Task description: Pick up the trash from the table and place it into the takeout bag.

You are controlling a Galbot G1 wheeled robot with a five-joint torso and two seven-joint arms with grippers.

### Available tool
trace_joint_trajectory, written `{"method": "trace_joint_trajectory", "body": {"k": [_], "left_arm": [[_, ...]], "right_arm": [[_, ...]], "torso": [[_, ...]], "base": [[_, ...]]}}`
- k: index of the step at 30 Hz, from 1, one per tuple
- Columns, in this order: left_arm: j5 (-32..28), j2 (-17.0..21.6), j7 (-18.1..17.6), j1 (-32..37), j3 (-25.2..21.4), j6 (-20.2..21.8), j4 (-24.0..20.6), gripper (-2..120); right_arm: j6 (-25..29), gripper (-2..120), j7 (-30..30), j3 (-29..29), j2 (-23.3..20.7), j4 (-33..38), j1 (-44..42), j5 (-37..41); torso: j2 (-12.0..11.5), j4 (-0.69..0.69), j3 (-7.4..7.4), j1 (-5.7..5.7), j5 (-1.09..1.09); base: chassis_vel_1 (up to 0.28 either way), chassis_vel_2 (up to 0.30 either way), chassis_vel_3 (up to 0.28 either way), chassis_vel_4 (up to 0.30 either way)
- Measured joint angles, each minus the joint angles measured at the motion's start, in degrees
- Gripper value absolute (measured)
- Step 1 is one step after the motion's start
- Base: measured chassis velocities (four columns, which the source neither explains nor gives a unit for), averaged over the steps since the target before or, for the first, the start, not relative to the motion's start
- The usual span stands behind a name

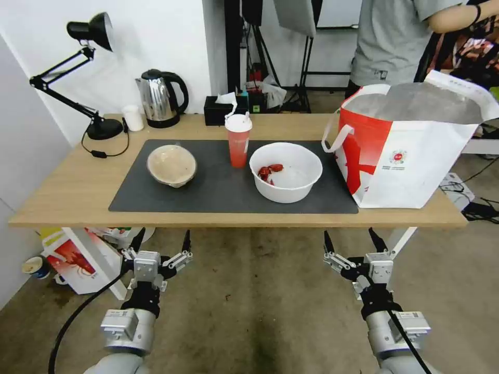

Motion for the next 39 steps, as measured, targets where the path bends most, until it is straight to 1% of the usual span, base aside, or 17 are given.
{"method": "trace_joint_trajectory", "body": {"k": [2, 3, 7, 8, 11, 12, 16, 17, 19, 21, 24, 25, 29, 30, 31, 33, 39], "left_arm": [[0.0, 0.0, 0.0, 0.0, 0.0, 0.0, 0.0, 100], [0.0, 0.0, 0.0, 0.0, 0.0, 0.0, 0.0, 100], [0.0, 0.0, 0.0, 0.0, 0.0, 0.0, 0.0, 100], [0.0, 0.0, 0.0, 0.0, 0.0, 0.0, 0.0, 100], [0.0, 0.0, 0.0, 0.0, 0.0, 0.0, 0.0, 100], [0.0, 0.0, 0.0, 0.0, 0.0, 0.0, 0.0, 100], [0.0, 0.0, 0.0, 0.0, 0.0, 0.0, 0.0, 100], [0.0, 0.0, 0.0, 0.0, 0.0, 0.0, 0.0, 100], [0.0, 0.0, 0.0, 0.0, 0.0, 0.0, 0.0, 100], [0.0, 0.0, 0.0, 0.0, 0.0, 0.0, 0.0, 100], [0.0, 0.0, 0.0, 0.0, 0.0, 0.0, 0.0, 100], [0.0, 0.0, 0.0, 0.0, 0.0, 0.0, 0.0, 100], [0.0, 0.0, 0.0, 0.0, 0.0, 0.0, 0.0, 100], [0.0, 0.0, 0.0, 0.0, 0.0, 0.0, 0.0, 100], [0.0, 0.0, 0.0, 0.0, 0.0, 0.0, 0.0, 100], [0.0, 0.0, 0.0, 0.0, 0.0, 0.0, 0.0, 100], [0.0, 0.0, 0.0, 0.0, 0.0, 0.0, 0.0, 100]], "right_arm": [[2.7, 100, 0.5, -0.5, -0.5, -1.1, 0.2, -0.3], [2.7, 100, 0.5, -0.5, -0.5, -1.1, 0.2, -0.3], [10.5, 100, 2.2, -1.7, -1.8, -4.5, 0.9, -1.3], [10.5, 100, 2.2, -1.7, -1.8, -4.5, 0.9, -1.3], [16.2, 100, 3.4, -2.7, -2.8, -6.9, 1.3, -2.0], [16.2, 100, 3.4, -2.7, -2.8, -6.9, 1.3, -2.0], [23.6, 100, 5.0, -3.9, -4.0, -10.1, 1.9, -2.9], [23.6, 100, 5.0, -3.9, -4.0, -10.1, 1.9, -2.9], [26.7, 100, 5.6, -4.5, -4.7, -11.4, 2.2, -3.3], [26.8, 100, 5.1, -4.4, -5.3, -11.1, 2.1, -2.7], [26.4, 100, 0.2, -3.0, -10.8, -6.6, 0.8, 2.7], [26.4, 100, 0.2, -3.0, -10.8, -6.6, 0.8, 2.7], [25.3, 100, -8.2, -0.7, -20.0, 0.8, -1.4, 11.8], [25.3, 100, -8.2, -0.7, -20.0, 0.8, -1.4, 11.8], [25.1, 100, -9.2, -0.5, -21.0, 1.7, -1.6, 12.8], [24.9, 100, -9.9, -0.3, -21.7, 2.2, -1.8, 13.6], [24.8, 100, -10.1, -0.2, -21.9, 2.4, -1.9, 14.0]], "torso": [[0.0, 0.00, 0.00, 0.00, 0.01], [0.0, 0.00, 0.00, 0.00, 0.01], [0.0, 0.00, 0.00, 0.00, 0.01], [0.0, 0.00, 0.00, 0.00, 0.01], [0.0, 0.00, 0.00, 0.00, 0.01], [0.0, 0.00, 0.00, 0.00, 0.01], [0.0, 0.00, 0.00, 0.00, 0.01], [0.0, 0.00, 0.00, 0.00, 0.01], [0.0, 0.01, 0.00, 0.00, 0.02], [0.0, -0.01, 0.00, 0.00, 0.04], [0.0, 0.00, 0.00, 0.00, 0.00], [0.0, 0.00, 0.00, 0.00, 0.00], [0.0, 0.01, 0.00, 0.01, -0.02], [0.0, 0.01, 0.00, 0.01, -0.02], [0.0, 0.02, 0.00, 0.00, -0.03], [0.0, 0.00, 0.00, 0.00, 0.03], [0.0, 0.00, 0.00, 0.00, 0.02]], "base": [[0.000, 0.000, 0.000, 0.000], [0.000, 0.000, 0.000, 0.000], [0.000, 0.000, 0.000, 0.000], [0.000, 0.000, 0.000, 0.000], [0.000, 0.000, 0.000, 0.000], [0.000, 0.000, 0.000, 0.000], [0.000, 0.000, 0.000, 0.000], [0.000, 0.000, 0.000, 0.000], [0.000, 0.000, 0.000, 0.000], [0.000, 0.000, 0.000, 0.000], [0.000, 0.000, 0.000, 0.000], [0.000, 0.000, 0.000, 0.000], [0.000, 0.000, 0.000, 0.000], [0.000, 0.000, 0.000, 0.000], [0.000, 0.000, 0.000, 0.000], [0.000, 0.000, 0.000, 0.000], [0.000, 0.000, 0.000, 0.000]]}}
